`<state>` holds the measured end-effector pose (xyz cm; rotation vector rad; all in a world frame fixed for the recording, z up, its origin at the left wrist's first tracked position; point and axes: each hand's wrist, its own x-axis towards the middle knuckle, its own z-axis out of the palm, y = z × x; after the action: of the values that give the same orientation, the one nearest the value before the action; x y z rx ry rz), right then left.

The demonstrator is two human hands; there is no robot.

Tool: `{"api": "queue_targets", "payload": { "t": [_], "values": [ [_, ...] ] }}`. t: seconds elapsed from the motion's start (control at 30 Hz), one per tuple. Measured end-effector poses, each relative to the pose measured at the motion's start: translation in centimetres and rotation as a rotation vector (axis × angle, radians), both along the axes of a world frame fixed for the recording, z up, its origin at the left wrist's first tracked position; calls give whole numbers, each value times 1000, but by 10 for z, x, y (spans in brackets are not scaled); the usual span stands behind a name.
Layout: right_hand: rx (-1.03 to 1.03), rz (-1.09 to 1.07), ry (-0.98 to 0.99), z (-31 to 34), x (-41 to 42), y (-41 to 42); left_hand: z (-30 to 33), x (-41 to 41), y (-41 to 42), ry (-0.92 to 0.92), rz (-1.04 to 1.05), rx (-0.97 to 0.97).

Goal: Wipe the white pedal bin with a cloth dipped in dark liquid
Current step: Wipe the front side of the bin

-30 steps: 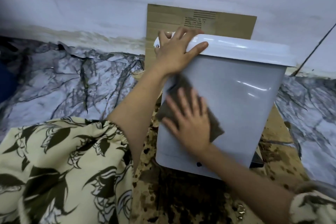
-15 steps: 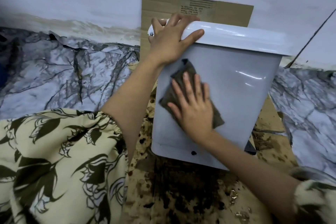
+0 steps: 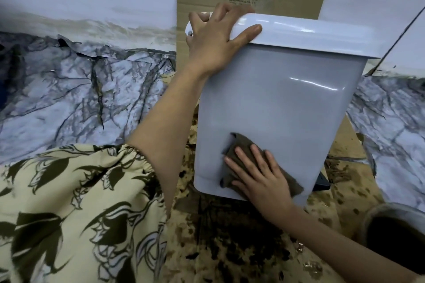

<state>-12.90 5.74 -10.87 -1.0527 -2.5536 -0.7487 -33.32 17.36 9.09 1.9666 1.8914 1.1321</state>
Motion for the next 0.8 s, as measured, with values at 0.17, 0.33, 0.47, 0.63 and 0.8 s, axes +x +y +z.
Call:
{"api": "queue_targets", "payload": {
  "t": [0.17,0.33,0.47,0.63,0.8],
  "values": [
    [25,10,-108,5,-94,2,2,-2,-1,-4,-2,-19],
    [27,161,-389,-18,-64,-9,3,-8,0,10,-40,-32],
    [30,114,-136,-2,22,5,4,-6,3,3,-40,-46],
    [84,-332,346,78,27,68,4,-2,10,13,-33,-63],
    [108,-24,154,77,-63,65,6,-7,11,16,-54,-76]
  ]
}}
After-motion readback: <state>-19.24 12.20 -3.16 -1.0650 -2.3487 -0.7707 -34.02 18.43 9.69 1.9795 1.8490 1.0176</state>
